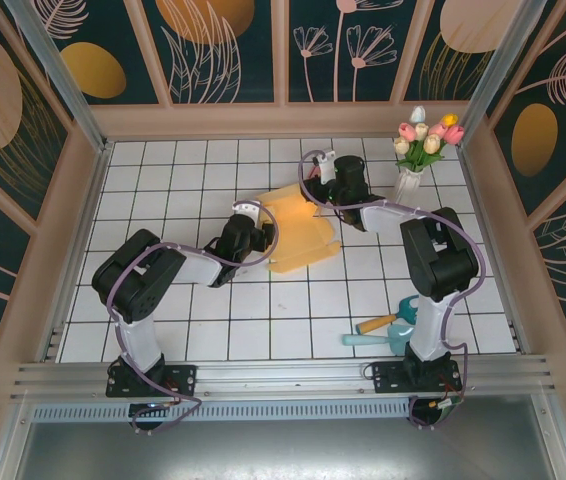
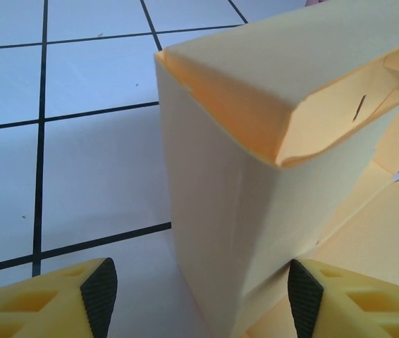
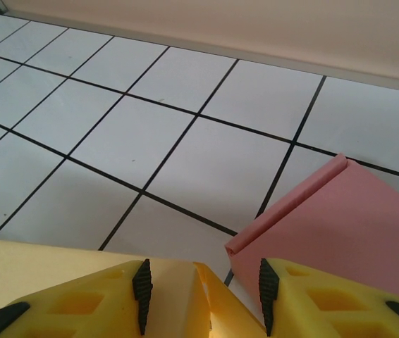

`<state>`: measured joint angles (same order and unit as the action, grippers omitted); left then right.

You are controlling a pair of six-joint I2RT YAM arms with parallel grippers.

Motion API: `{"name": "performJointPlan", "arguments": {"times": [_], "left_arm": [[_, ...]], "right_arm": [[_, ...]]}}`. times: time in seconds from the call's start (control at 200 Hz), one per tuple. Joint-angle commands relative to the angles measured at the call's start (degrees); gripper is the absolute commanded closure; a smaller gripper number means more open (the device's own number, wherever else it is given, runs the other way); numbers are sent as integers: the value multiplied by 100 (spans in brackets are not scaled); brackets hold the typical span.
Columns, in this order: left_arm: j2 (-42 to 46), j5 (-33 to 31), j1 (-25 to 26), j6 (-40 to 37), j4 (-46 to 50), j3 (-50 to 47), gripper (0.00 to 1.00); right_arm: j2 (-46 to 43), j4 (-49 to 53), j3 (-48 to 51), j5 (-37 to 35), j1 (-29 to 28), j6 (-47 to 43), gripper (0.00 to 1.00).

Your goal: Fold the paper box

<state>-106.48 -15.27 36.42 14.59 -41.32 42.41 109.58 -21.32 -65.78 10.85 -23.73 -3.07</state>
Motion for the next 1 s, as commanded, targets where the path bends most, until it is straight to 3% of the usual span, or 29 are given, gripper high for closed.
{"name": "performJointPlan", "arguments": {"times": [0.0,0.205,0.285,0.385,0.58,0.676,0.776,0.996], "left_arm": [[-120,-82,14,-55,56,210,35],[-238,199,17,-165,52,365,36],[-287,175,20,-167,93,431,44],[-353,103,14,-149,196,544,45],[-383,-185,19,-59,309,653,70],[-388,-623,20,130,454,719,83],[-424,-1506,23,481,809,847,95],[-833,-3341,27,744,1906,1453,97]], "right_arm": [[198,133,251,-145,-64,-154,53],[151,-78,531,-50,-74,-211,54],[85,-167,637,-32,-81,-238,54],[12,-260,771,-10,-95,-255,54],[-82,-396,933,-63,-193,-273,54],[-102,-499,1003,-137,-258,-266,55],[-100,-636,1109,-237,-316,-213,55],[-116,-1068,1369,-356,-434,56,56]]}}
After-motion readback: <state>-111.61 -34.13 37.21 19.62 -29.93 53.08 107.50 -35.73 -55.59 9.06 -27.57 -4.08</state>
